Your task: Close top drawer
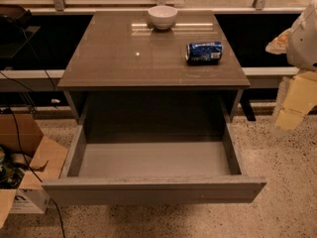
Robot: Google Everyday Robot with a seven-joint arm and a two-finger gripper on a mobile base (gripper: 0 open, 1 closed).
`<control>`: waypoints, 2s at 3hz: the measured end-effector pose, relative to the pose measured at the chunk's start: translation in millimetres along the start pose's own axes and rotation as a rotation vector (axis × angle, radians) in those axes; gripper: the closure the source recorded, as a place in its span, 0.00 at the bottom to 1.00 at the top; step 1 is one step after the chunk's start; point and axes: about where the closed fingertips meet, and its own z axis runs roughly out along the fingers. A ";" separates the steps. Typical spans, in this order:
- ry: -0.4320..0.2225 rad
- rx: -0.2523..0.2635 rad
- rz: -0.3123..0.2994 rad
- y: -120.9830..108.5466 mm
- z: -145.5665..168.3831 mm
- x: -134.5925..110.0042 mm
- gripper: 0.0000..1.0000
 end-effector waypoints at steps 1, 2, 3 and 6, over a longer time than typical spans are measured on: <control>0.000 0.000 0.000 0.1 0.0 0.0 0.00; -0.006 -0.007 -0.002 6.8 3.1 0.0 0.19; -0.036 -0.079 0.007 36.7 29.9 2.0 0.42; -0.038 -0.290 0.082 140.5 152.4 43.4 1.00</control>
Offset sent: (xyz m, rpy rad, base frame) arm -0.0126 0.0033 -0.0160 0.0142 0.0345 0.0121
